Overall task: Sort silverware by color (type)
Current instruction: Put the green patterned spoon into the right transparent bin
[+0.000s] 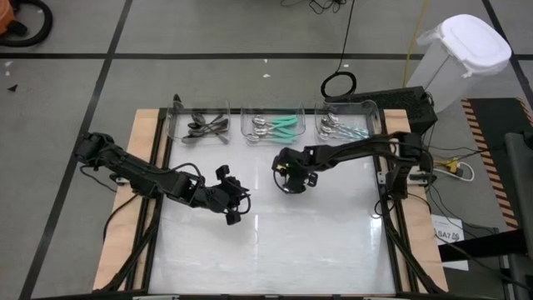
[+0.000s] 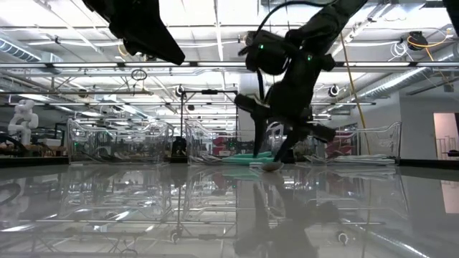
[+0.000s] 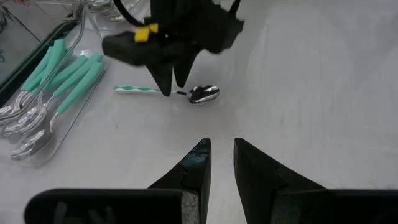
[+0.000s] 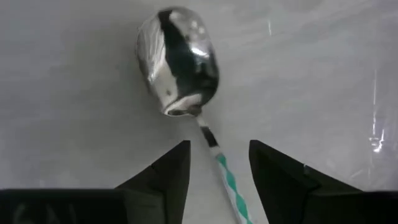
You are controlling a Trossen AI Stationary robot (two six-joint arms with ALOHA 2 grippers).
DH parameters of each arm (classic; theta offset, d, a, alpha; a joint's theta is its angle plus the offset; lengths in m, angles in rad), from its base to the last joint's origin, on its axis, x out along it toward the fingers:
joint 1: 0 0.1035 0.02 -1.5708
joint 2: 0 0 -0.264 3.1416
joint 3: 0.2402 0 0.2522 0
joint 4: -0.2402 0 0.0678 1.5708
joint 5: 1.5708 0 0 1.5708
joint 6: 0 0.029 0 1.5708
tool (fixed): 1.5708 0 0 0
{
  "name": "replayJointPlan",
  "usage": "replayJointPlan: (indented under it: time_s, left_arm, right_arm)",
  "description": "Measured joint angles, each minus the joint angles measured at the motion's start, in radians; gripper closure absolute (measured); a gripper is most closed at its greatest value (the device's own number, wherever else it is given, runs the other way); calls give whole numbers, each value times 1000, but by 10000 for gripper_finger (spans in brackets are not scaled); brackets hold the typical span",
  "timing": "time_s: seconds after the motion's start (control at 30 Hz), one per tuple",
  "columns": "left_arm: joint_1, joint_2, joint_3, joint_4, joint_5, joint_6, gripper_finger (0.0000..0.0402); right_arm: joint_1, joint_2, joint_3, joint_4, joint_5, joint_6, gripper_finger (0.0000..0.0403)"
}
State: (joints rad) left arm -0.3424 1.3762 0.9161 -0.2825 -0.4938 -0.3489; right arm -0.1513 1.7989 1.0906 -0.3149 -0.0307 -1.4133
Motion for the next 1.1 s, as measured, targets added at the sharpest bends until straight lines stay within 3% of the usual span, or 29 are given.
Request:
replayJointPlan:
  time_s: [0.2,0.7,1.1]
  left_arm:
    - [0,0,0,-1,0,3,330]
    - [0,0,0,-4,0,6,330]
    - [0,0,0,-3,0,3,330]
  right_arm:
    - [-3,32,1,12,7,-45,245]
    - [-46,34,1,-10,-33,119,293]
    - [-45,34,1,-23,-26,396,338]
